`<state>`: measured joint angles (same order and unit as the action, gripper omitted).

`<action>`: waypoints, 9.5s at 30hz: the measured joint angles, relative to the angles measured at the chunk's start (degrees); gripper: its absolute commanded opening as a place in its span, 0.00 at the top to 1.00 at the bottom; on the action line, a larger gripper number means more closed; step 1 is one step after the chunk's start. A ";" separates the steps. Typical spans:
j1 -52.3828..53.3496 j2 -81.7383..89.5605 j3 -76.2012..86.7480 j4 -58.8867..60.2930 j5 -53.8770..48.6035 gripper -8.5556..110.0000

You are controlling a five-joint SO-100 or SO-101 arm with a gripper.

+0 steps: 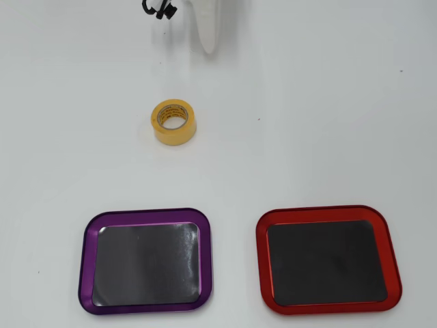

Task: Grasp a tape and put it in the right purple dish.

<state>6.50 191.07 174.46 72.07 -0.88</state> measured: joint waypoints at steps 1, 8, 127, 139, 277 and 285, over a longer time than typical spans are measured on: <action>0.00 0.00 0.00 0.00 0.00 0.93; 0.00 0.00 0.00 0.00 0.00 0.93; 3.08 -57.30 -61.70 -19.86 -11.07 0.93; 1.14 -61.17 -45.18 -60.21 -17.14 0.93; 7.12 0.35 -0.79 0.00 0.00 0.93; 7.12 0.35 -0.79 0.00 0.00 0.93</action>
<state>13.62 191.43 173.67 72.07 -0.88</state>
